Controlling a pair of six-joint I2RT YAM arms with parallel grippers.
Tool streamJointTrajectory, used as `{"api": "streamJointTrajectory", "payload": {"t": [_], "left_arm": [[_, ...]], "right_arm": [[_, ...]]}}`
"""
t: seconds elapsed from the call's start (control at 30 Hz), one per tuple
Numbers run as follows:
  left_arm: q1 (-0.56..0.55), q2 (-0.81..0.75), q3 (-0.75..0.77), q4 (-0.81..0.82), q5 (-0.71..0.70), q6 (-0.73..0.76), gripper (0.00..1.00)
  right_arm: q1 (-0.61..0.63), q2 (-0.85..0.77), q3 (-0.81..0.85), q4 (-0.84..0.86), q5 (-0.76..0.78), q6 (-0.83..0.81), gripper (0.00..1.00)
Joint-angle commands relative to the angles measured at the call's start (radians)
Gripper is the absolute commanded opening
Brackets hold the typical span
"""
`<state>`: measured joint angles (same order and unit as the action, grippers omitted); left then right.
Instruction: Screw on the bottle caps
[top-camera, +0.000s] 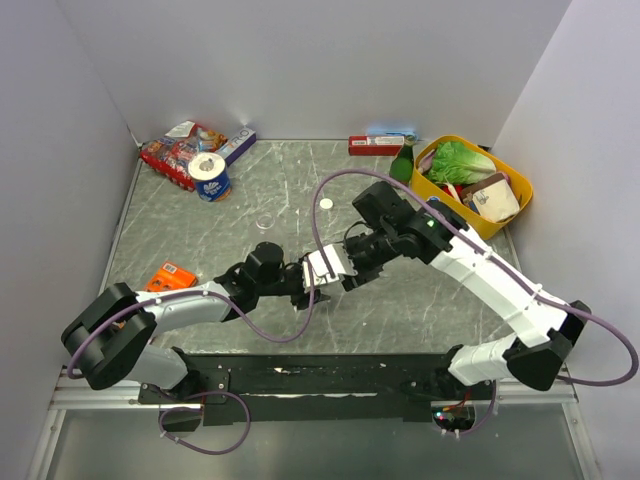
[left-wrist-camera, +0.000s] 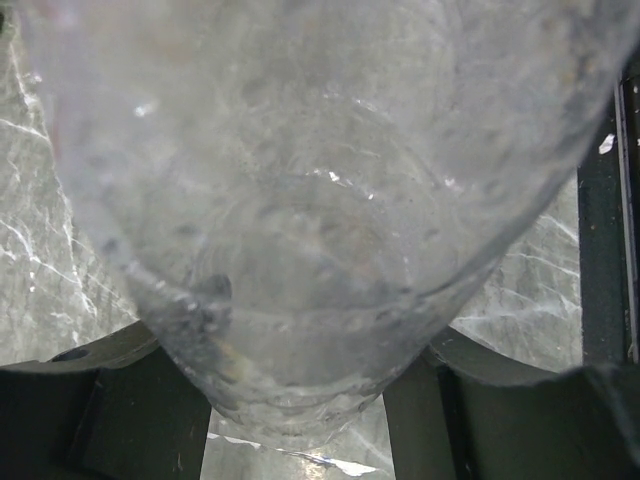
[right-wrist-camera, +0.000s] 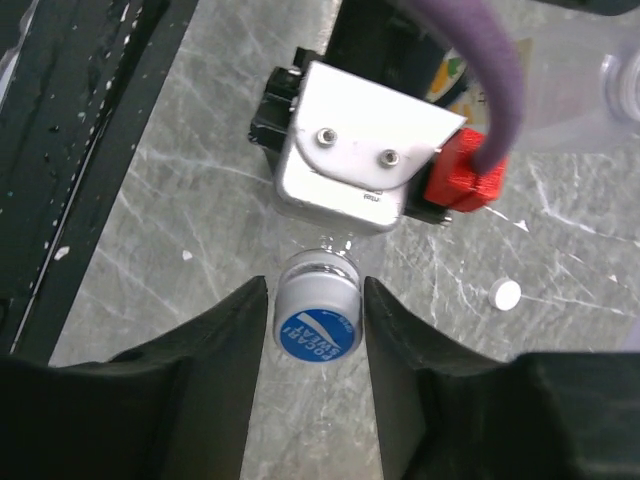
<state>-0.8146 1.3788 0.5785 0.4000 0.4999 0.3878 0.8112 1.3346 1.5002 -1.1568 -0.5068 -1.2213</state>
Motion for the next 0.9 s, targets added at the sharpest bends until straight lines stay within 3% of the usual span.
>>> {"api": "streamJointTrajectory", "payload": {"t": [0.0, 0.23, 0.57, 0.7, 0.87], "left_arm": [[0.008, -0.018, 0.021, 0.08, 0.0, 0.019, 0.01], [0.008, -0.006, 0.015, 0.154, -0.093, -0.055, 0.01], [-0.049, 0.031, 0.063, 0.258, -0.464, -0.214, 0.01], [-0.052, 0.046, 0.076, 0.254, -0.497, -0.318, 0.01], [-0.051, 0.04, 0.066, 0.241, -0.443, -0.38, 0.01]], "right_arm": [[0.008, 0.018, 0.063, -0.06, -0.047, -0.023, 0.43], [-0.009, 0.107, 0.144, -0.084, -0.076, 0.177, 0.01], [-0.07, 0.219, 0.204, -0.018, -0.015, 0.623, 0.0], [-0.081, 0.21, 0.157, 0.017, 0.001, 0.738, 0.0], [-0.09, 0.212, 0.147, 0.017, 0.017, 0.729, 0.0]]}}
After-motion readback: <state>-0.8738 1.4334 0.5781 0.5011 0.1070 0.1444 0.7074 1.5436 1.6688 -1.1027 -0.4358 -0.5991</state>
